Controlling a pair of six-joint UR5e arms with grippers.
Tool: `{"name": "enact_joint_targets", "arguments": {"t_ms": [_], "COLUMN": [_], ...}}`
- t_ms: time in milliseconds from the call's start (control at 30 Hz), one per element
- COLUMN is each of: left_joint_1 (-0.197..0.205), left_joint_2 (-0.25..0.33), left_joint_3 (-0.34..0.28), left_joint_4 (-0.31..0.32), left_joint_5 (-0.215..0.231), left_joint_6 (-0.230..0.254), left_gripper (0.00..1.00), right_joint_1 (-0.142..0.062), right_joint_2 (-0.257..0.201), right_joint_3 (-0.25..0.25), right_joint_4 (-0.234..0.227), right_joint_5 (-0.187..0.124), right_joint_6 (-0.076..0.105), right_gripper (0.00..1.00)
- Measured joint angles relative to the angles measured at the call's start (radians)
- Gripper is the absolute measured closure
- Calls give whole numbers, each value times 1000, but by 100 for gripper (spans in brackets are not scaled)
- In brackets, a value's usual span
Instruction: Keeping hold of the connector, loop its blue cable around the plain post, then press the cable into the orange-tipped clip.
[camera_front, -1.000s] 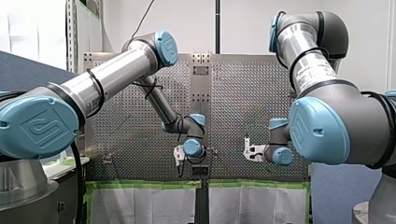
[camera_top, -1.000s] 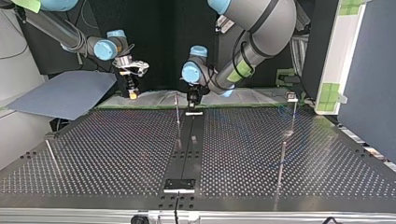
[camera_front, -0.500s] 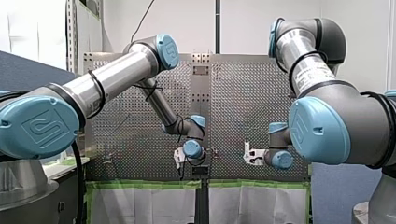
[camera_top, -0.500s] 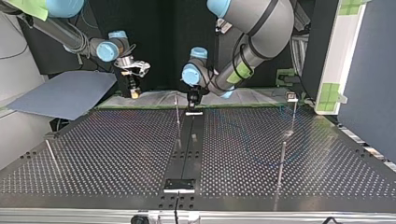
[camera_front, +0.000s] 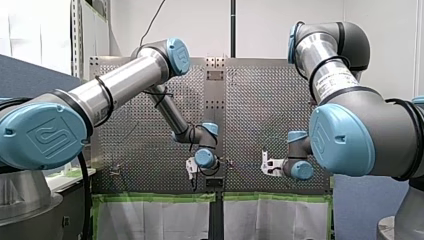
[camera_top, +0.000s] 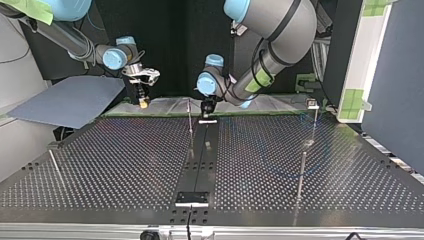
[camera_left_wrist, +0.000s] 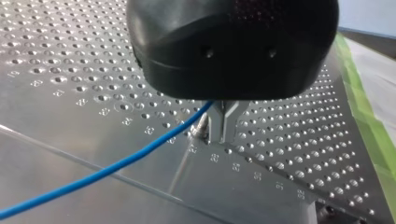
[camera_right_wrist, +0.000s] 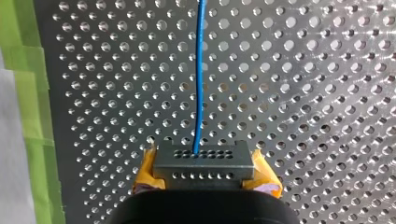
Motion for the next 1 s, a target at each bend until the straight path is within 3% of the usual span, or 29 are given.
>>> {"name": "enact_joint_targets", "arguments": {"t_ms": [367, 567, 833, 1000], "left_joint_1": [5, 7, 12, 24], "left_joint_2": [0, 0, 0, 0], "left_joint_3": [10, 20, 25, 43], "left_joint_4": [16, 18, 18, 1], "left_joint_5": [2, 1, -5, -18], "left_joint_6": [-39, -46, -48, -46], "left_gripper": [100, 100, 100, 100], "right_joint_1": [-10, -17, -30, -34], "right_joint_2": [1, 2, 3, 3], "right_joint_3": [-36, -60, -75, -94], "right_joint_4": [6, 33, 25, 47], "right_joint_5": [-2, -3, -15, -20], "right_joint_6": [8, 7, 10, 13], "right_gripper": [100, 100, 100, 100]}}
